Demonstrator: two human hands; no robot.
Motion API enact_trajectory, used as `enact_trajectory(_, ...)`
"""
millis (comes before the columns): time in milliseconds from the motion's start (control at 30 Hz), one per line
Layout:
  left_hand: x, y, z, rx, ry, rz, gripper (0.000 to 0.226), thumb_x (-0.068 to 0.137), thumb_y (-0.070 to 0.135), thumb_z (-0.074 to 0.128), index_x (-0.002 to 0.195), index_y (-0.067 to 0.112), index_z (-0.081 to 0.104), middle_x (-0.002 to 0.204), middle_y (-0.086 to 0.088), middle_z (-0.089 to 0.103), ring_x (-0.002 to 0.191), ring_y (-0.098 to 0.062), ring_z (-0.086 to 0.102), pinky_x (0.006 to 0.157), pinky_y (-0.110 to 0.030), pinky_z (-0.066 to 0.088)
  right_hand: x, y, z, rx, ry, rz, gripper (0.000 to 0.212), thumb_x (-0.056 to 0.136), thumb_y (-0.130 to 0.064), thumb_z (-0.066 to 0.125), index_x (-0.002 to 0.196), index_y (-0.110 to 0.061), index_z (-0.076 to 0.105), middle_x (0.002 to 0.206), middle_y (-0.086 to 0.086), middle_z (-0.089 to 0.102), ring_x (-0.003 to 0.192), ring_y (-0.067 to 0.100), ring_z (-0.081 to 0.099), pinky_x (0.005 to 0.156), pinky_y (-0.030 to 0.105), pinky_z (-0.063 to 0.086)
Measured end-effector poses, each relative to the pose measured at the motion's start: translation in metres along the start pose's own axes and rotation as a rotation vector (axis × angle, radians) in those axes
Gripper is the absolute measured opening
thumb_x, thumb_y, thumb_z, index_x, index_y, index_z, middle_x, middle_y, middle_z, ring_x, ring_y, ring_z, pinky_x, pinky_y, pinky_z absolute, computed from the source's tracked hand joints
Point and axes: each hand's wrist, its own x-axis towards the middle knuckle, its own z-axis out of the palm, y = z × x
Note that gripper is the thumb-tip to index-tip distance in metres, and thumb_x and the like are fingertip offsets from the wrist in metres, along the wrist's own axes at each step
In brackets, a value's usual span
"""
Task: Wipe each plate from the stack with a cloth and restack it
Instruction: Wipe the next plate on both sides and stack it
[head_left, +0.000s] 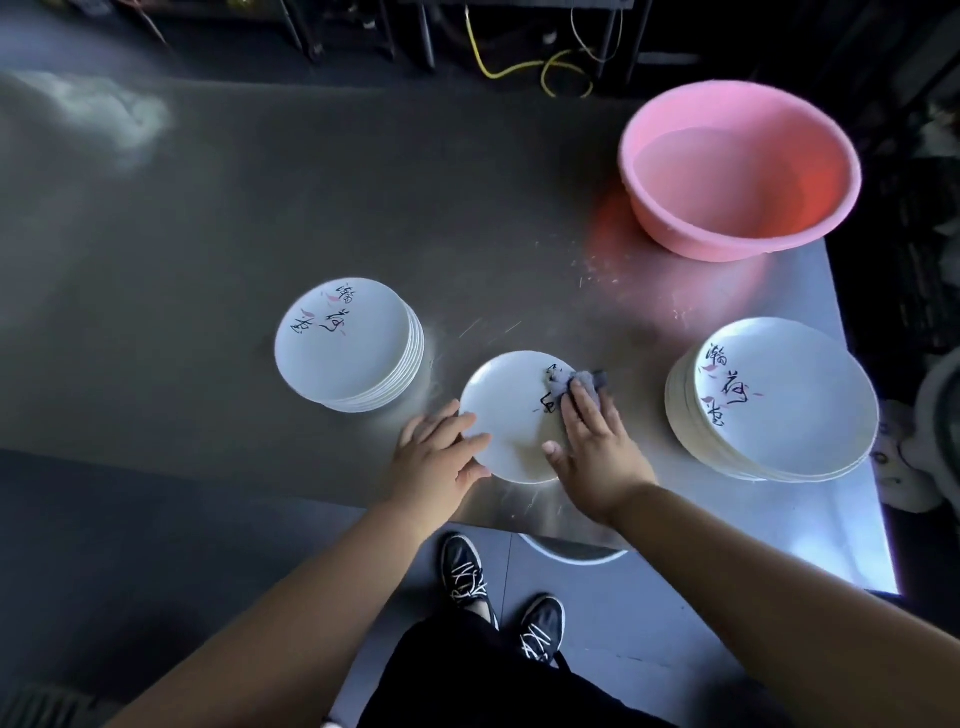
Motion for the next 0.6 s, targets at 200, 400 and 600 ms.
enact_trajectory(200, -0.011, 0.016, 0.011, -0.045, 0.089, -0.008, 0.025, 0.086, 0.040, 0.077, 0.104, 0.023, 0.077, 0.120, -0.003, 0.068, 0.132, -0.031, 0.057, 0.104, -0.044, 0.042, -0.056, -0.032, 0.027, 0.095, -0.074, 0.083, 0.090, 0.100, -0.072, 0.012, 0.167, -0.014, -0.004, 0.174, -0.001, -0.020, 0.159, 0.033, -0.020, 0.130, 0.045, 0.003)
enact_trajectory(400, -0.011, 0.034, 0.015, 0.021, 0.086, -0.106, 0.017, 0.084, 0.039, 0.069, 0.097, 0.035, 0.078, 0.107, -0.001, 0.066, 0.122, -0.031, 0.059, 0.098, -0.042, 0.041, 0.006, 0.008, 0.000, 0.009, 0.048, -0.026, 0.081, 0.101, -0.066, 0.017, 0.168, -0.020, 0.016, 0.177, -0.005, 0.000, 0.161, 0.030, 0.003, 0.131, 0.045, 0.008)
enact_trajectory(600, 0.000, 0.058, 0.011, 0.033, -0.007, -0.176, 0.029, 0.074, 0.057, 0.080, 0.085, 0.031, 0.076, 0.085, 0.008, 0.058, 0.090, -0.023, 0.058, 0.085, -0.040, 0.036, -0.050, -0.022, 0.032, -0.029, -0.062, -0.001, 0.122, 0.075, -0.085, -0.028, 0.167, -0.008, -0.002, 0.174, 0.007, -0.018, 0.159, 0.038, -0.020, 0.131, 0.042, -0.006)
